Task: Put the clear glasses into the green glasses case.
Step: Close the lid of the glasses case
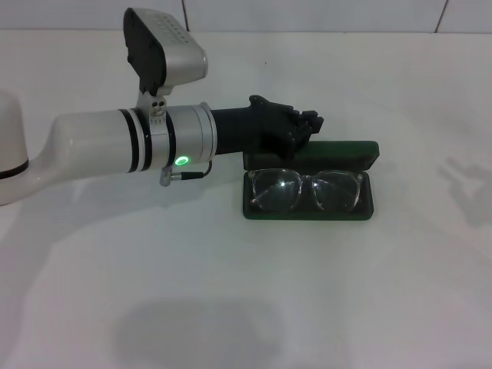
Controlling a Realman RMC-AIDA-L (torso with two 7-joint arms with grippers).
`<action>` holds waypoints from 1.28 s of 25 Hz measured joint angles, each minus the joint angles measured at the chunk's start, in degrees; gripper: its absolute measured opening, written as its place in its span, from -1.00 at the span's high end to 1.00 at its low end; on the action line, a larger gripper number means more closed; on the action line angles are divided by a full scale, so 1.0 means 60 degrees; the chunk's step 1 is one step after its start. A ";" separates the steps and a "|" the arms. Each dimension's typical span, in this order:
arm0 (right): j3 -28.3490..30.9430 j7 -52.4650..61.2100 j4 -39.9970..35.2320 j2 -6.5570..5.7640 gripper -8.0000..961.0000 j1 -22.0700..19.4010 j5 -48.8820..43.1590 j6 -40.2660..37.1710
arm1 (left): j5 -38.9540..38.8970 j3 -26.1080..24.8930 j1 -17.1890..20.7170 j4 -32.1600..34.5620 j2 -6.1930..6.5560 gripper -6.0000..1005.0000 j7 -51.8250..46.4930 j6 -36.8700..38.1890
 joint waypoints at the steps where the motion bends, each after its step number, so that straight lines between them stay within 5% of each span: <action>1: 0.0001 0.0001 0.0001 0.0000 0.64 0.0000 0.0000 -0.0002 | -0.0069 0.0001 0.0016 -0.0013 0.0000 0.81 0.0038 -0.0024; 32: -0.0056 -0.0015 0.0058 0.0044 0.64 0.0082 0.0000 0.0019 | -0.0117 0.0505 0.0044 -0.0081 0.0018 0.82 -0.0137 0.0002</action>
